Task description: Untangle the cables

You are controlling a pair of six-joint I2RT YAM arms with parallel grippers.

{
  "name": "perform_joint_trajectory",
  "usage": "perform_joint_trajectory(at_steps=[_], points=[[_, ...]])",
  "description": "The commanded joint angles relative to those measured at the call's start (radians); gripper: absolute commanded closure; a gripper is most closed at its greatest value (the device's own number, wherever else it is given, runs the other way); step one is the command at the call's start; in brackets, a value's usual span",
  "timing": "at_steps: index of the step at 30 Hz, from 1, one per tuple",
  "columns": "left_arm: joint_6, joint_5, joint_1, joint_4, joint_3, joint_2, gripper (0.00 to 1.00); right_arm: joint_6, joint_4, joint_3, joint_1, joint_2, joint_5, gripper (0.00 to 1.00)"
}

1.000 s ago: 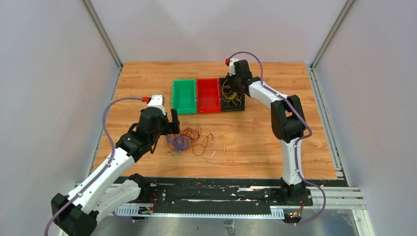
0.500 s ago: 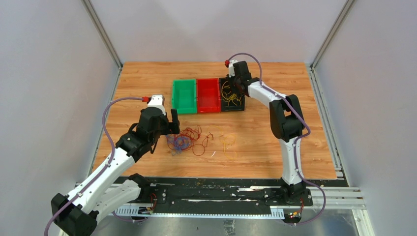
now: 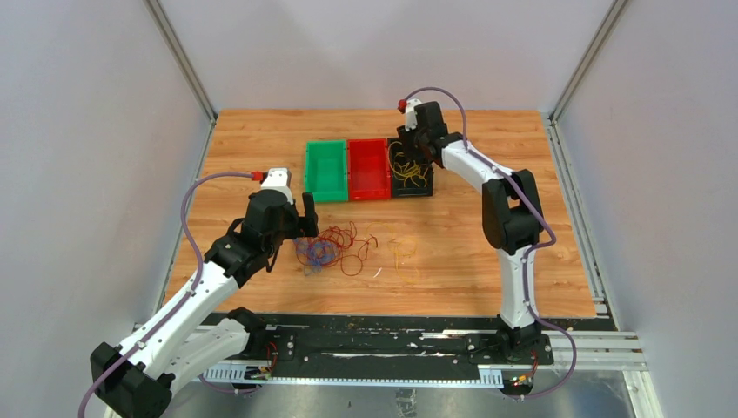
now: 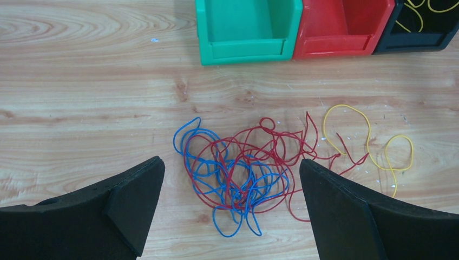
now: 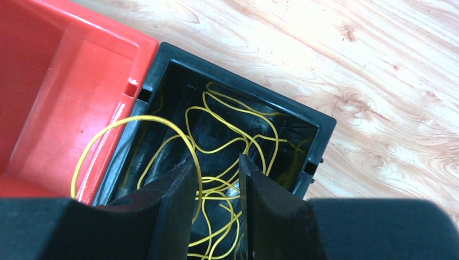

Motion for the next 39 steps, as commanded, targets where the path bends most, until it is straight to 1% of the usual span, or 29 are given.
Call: perform_joint_trajectory(at_steps=[1,4,7,18,23,31,35,39], points=[[-0.009,-0.015,-0.003,-0.006,-0.004,-0.01,0.0,-0.025,-0.04,0.026,0.016,-0.069,-0.019,0.6],[-0.007,-0.016,-0.002,-0.006,-0.004,-0.007,0.0,-0.03,-0.045,0.019,0.016,-0.087,-0.027,0.58],[-0.007,-0.016,-0.003,-0.005,-0.002,0.0,0.0,-0.038,-0.046,0.02,0.016,-0.092,-0.031,0.59],[-0.007,-0.014,-0.003,-0.006,-0.002,0.005,0.0,-0.026,-0.068,0.046,0.016,-0.039,-0.042,0.6],[-0.007,-0.013,-0.001,-0.006,-0.001,0.004,0.0,-0.013,-0.069,0.048,0.015,-0.064,-0.045,0.6],[-0.009,-0.006,-0.003,-0.003,-0.002,0.004,0.0,0.047,-0.061,0.019,0.022,-0.075,-0.146,0.59],[-0.009,-0.002,-0.003,-0.003,-0.002,0.003,0.0,0.06,-0.064,0.034,0.025,-0.039,-0.134,0.59],[-0.01,0.001,-0.002,-0.004,-0.002,0.003,0.0,0.056,-0.072,0.061,0.025,-0.003,-0.084,0.59]])
